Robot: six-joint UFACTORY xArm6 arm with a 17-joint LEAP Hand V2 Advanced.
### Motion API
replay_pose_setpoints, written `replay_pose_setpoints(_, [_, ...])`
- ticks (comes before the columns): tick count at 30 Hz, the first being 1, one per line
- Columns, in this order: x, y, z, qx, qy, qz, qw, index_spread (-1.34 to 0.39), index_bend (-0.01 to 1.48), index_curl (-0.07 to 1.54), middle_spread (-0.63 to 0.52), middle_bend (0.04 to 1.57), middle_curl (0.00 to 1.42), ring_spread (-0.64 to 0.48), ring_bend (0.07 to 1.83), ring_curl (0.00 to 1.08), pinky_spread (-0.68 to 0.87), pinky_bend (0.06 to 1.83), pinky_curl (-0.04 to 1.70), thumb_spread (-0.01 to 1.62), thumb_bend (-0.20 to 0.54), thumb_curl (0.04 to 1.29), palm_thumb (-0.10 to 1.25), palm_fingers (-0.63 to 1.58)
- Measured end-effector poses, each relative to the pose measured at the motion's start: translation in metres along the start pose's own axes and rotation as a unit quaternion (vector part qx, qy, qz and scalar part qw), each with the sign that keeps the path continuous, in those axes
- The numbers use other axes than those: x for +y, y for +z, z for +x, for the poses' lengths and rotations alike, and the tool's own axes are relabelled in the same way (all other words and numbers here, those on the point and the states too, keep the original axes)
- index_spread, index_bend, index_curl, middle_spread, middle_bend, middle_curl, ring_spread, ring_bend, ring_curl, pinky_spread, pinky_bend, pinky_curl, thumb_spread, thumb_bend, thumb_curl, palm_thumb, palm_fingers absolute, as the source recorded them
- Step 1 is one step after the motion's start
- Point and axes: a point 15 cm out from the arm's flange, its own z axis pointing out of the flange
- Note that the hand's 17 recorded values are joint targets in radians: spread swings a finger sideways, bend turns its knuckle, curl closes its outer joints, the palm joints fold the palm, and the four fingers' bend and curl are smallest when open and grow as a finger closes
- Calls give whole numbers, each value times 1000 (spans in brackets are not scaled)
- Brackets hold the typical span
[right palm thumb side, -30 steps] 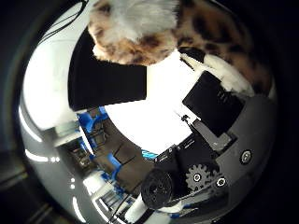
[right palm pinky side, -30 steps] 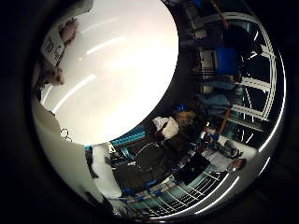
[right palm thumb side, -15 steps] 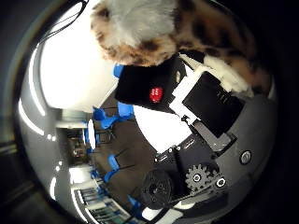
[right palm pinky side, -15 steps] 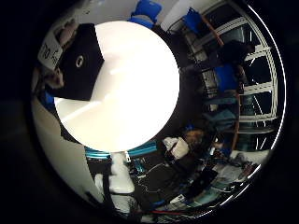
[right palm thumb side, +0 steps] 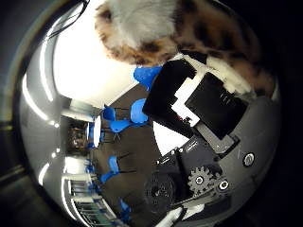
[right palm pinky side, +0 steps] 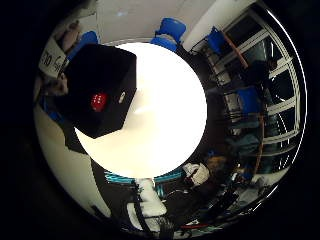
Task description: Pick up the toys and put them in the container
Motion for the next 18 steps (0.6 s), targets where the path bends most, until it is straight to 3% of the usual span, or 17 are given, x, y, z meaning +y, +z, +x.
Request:
replay_pose_setpoints(12, [-26,85,-4,0,4,-49,999,-579,178,928,-447,526,779,-334,957,515,-599,1009,383,1044,-18,559,1021,1041])
replay_pose_setpoints(15, [-26,91,0,1,3,-55,998,-538,127,835,-382,454,753,-283,912,516,-457,985,388,1082,-25,538,961,546])
replay_pose_setpoints(16, [-24,93,1,1,3,-59,998,-535,154,788,-317,388,717,-235,885,506,-334,934,376,1109,-24,529,937,364])
replay_pose_setpoints(18, [-24,94,6,3,1,-63,998,-532,151,671,-193,310,643,-117,779,437,-92,928,340,1150,-23,515,898,206])
